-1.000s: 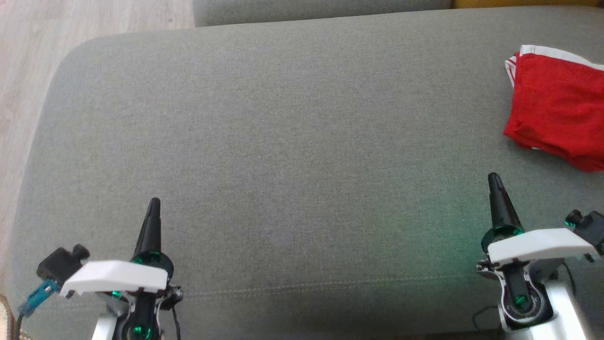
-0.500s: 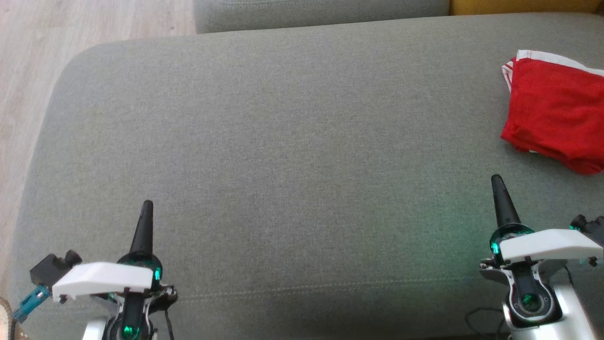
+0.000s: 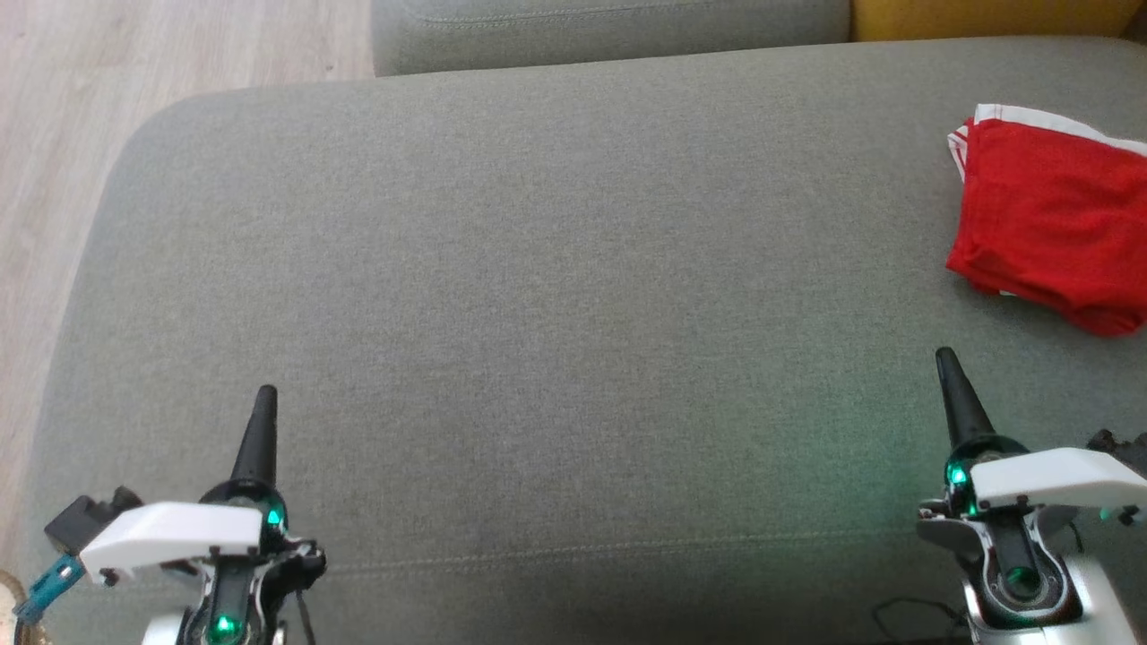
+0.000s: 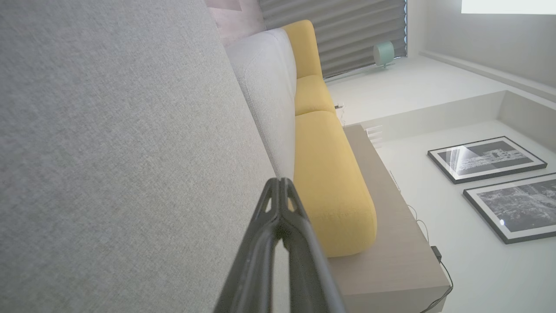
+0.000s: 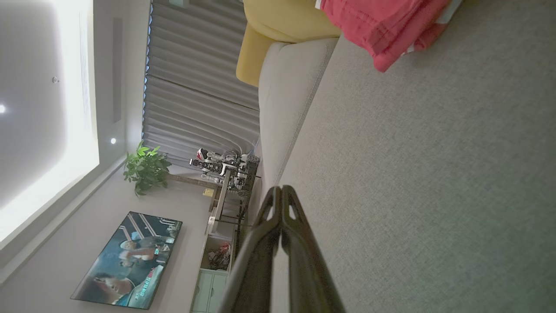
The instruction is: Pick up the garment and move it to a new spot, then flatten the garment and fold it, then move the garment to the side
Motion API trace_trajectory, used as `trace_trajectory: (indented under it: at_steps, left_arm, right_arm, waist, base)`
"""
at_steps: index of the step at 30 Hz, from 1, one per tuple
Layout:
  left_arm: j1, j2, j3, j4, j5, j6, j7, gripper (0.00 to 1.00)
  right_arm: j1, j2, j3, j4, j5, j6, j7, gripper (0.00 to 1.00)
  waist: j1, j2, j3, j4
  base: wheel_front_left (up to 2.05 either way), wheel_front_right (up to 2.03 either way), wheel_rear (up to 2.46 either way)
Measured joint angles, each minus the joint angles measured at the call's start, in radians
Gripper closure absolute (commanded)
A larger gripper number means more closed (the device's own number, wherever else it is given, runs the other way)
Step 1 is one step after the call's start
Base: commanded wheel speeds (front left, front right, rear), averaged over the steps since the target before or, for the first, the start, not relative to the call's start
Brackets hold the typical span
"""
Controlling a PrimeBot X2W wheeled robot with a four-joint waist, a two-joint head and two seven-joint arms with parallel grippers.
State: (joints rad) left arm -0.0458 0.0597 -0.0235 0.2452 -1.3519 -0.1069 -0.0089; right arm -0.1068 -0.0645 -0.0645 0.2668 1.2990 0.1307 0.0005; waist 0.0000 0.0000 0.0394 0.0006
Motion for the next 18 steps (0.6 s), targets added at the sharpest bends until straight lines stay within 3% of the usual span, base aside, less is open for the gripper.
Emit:
trace_trajectory:
  at_steps: [18]
  left_arm:
    - [-0.001, 0.000, 0.038, 0.016, -0.177, -0.009, 0.053, 1.00]
  right_arm:
    - [0.005, 0.000, -0.024, 0.003, 0.206, 0.000, 0.051, 1.00]
  waist:
    - [0.0000, 0.0000, -0.023, 0.000]
  base:
    - [0.00, 0.00, 0.00]
